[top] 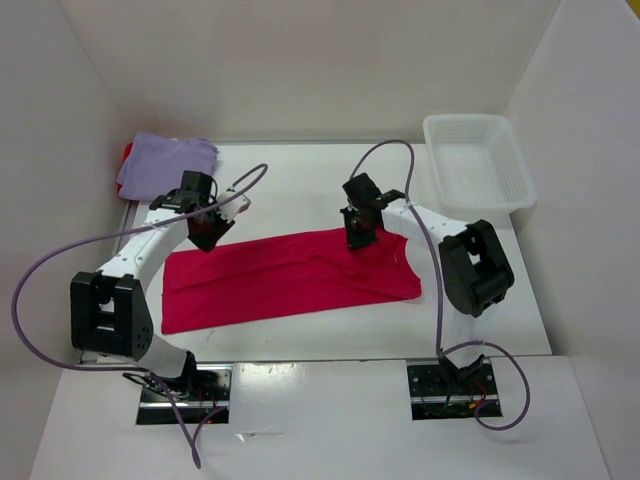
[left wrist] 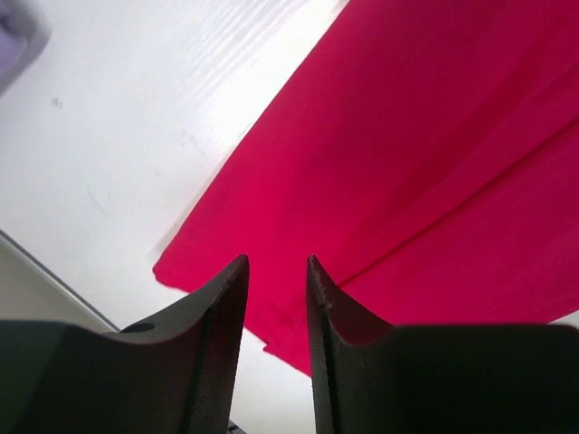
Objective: Fold and stack the t-shirts
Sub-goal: Fold the other side of the tshirt into a rectangle
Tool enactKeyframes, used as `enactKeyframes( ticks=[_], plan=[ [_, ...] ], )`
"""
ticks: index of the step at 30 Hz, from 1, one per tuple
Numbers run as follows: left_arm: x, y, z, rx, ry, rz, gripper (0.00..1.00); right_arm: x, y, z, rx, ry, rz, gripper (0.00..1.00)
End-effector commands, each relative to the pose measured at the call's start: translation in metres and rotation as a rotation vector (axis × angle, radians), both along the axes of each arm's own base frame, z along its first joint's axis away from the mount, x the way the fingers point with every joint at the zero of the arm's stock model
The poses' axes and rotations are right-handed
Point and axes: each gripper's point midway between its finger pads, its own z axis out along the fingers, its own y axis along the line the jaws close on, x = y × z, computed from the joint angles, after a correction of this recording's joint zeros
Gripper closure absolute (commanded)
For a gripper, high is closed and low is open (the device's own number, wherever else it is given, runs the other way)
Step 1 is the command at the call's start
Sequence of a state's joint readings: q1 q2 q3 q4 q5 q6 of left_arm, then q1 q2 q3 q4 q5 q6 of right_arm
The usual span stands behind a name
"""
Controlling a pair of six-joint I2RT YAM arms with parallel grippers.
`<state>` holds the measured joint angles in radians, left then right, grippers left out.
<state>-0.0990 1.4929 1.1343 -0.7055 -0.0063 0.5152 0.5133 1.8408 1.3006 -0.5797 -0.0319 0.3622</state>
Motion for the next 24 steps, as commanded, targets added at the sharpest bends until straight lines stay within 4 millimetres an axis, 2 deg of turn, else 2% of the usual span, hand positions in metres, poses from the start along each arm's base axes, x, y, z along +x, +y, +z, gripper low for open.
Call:
enactKeyframes(
  ticks=[1,3,4,7,8,9,10,12,14,15,16,17,18,19,21,22,24],
  plan=[
    [0.01,-0.017,0.009,-0.012,-0.018,-0.024,0.6,-0.017,0.023,0.029,0.067,-0.073,0.128,0.84],
    [0.012,-0.029,0.009,-0.004,-0.019,-0.057,0.59,-0.03,0.029,0.032,0.081,-0.07,0.172,0.76],
    [0.014,-0.033,0.008,-0.004,-0.017,-0.069,0.58,-0.038,0.03,0.028,0.072,-0.052,0.186,0.67],
    [0.016,-0.05,0.002,-0.002,-0.005,-0.115,0.58,-0.052,0.017,0.018,0.041,-0.013,0.164,0.56],
    [0.017,-0.059,-0.001,0.0,0.004,-0.14,0.58,-0.049,0.015,0.023,0.031,-0.036,0.154,0.54],
    [0.022,-0.065,0.001,-0.003,-0.008,-0.152,0.56,-0.051,0.012,0.019,0.026,-0.025,0.126,0.51],
    [0.023,-0.071,0.0,-0.002,-0.005,-0.166,0.56,-0.049,0.012,0.029,0.037,-0.05,0.112,0.45],
    [0.026,-0.086,-0.004,-0.001,-0.002,-0.204,0.56,-0.044,0.007,0.038,0.047,-0.071,0.053,0.45],
    [0.026,-0.096,-0.007,0.001,0.007,-0.229,0.56,-0.035,0.0,0.059,0.072,-0.136,-0.008,0.45],
    [0.028,-0.109,-0.003,-0.013,-0.013,-0.259,0.56,-0.027,-0.01,0.068,0.075,-0.164,-0.078,0.45],
    [0.029,-0.117,-0.004,-0.025,-0.008,-0.279,0.56,-0.026,-0.019,0.068,0.078,-0.174,-0.118,0.45],
    [0.026,-0.124,-0.008,-0.03,0.004,-0.298,0.56,-0.024,-0.027,0.077,0.098,-0.19,-0.156,0.47],
    [0.023,-0.139,-0.004,-0.044,-0.004,-0.337,0.56,-0.017,-0.046,0.073,0.094,-0.179,-0.224,0.47],
    [0.019,-0.15,-0.004,-0.069,0.004,-0.377,0.55,-0.023,-0.055,0.064,0.096,-0.143,-0.25,0.47],
    [0.017,-0.178,0.009,-0.126,-0.02,-0.457,0.53,-0.034,-0.069,0.047,0.114,-0.063,-0.285,0.47],
    [0.008,-0.205,0.015,-0.183,-0.029,-0.541,0.5,-0.038,-0.07,0.041,0.107,-0.049,-0.286,0.47],
    [0.005,-0.236,0.028,-0.242,-0.076,-0.628,0.49,-0.046,-0.071,0.034,0.11,-0.023,-0.297,0.45]
  ],
)
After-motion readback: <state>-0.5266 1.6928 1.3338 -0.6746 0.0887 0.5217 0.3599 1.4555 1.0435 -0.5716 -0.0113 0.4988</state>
